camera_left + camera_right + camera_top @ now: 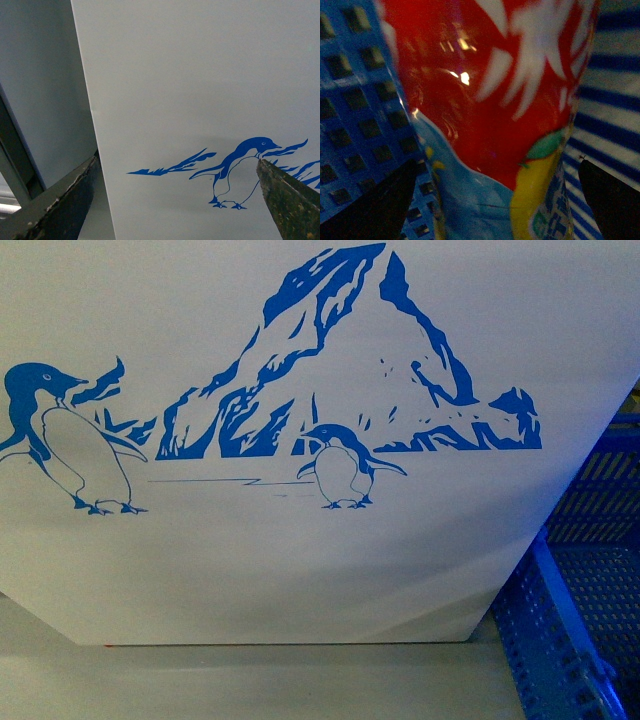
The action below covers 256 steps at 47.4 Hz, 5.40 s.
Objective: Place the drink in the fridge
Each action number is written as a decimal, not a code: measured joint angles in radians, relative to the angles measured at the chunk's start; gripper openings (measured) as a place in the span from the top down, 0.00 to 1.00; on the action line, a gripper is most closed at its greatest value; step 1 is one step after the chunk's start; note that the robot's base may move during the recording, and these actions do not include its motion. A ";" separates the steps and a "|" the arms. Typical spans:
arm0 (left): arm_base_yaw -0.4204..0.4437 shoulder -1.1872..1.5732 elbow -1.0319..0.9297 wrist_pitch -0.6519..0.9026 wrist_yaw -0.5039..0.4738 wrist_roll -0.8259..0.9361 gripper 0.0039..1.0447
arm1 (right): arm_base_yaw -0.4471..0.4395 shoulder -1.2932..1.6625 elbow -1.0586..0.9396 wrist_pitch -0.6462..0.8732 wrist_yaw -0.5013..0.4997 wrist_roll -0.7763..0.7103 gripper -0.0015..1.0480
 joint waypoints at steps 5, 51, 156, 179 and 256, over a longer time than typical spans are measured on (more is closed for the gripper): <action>0.000 0.000 0.000 0.000 0.000 0.000 0.08 | -0.025 0.026 0.004 0.003 0.023 0.001 0.07; 0.000 0.000 0.000 0.000 0.000 0.000 0.08 | 0.192 -0.491 -0.313 0.011 -0.183 0.071 0.59; 0.000 0.000 0.000 0.000 0.000 0.000 0.08 | 0.568 -2.617 -0.637 -0.762 -0.116 0.370 0.59; 0.000 0.000 0.000 0.000 0.000 0.000 0.08 | 0.568 -2.618 -0.639 -0.762 -0.115 0.369 0.59; 0.091 0.322 0.073 0.127 0.288 -0.089 0.08 | 0.568 -2.618 -0.640 -0.761 -0.116 0.366 0.60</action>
